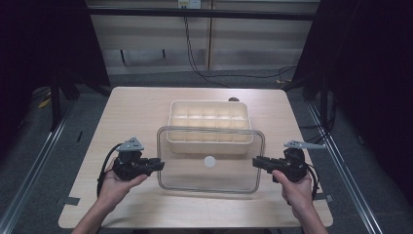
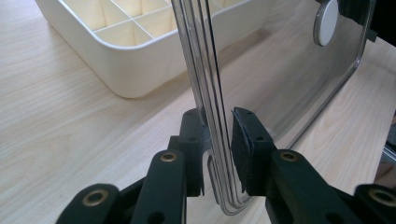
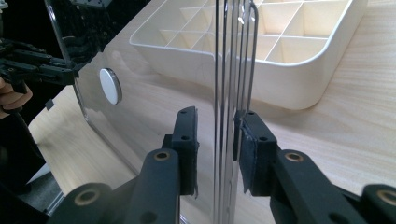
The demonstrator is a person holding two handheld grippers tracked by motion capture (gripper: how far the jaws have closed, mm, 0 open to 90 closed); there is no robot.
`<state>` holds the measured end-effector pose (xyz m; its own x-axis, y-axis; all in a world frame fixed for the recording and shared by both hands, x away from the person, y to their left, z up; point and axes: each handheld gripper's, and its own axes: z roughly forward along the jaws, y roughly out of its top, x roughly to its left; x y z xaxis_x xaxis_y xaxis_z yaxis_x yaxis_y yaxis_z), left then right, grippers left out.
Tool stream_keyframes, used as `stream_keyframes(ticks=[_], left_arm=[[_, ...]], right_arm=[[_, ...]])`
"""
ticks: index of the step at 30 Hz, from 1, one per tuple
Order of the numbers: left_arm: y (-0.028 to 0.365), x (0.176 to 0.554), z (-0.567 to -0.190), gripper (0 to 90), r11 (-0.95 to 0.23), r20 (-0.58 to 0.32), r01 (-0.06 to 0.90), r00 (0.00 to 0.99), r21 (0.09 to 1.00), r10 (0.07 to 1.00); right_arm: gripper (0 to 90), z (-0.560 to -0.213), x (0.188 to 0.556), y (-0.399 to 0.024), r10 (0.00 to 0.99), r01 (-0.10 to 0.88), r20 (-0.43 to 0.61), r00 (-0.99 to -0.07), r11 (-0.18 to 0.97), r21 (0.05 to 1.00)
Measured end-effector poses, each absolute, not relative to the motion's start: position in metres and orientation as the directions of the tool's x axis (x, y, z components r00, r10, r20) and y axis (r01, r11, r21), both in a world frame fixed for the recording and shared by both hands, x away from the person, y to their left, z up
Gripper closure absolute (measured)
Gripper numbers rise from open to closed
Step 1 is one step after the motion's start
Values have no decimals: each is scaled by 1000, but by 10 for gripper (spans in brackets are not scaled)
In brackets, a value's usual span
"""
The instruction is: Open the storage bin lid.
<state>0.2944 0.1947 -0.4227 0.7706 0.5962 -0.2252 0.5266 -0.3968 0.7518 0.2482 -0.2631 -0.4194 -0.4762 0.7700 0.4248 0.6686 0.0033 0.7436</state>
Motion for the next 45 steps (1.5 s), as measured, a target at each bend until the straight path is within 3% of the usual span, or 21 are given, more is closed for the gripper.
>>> stream_keyframes(ticks=[35,45], left_arm=[[204,260,-447,727,-445,-287,569,782,692,553],[203,255,-452,678,-476,-248,552,791,685,560]], right_arm=[[704,-448,223,-256,755,730,469,-458,18,683],[680,-453,221,-250,776,724,424,-466,60,687]])
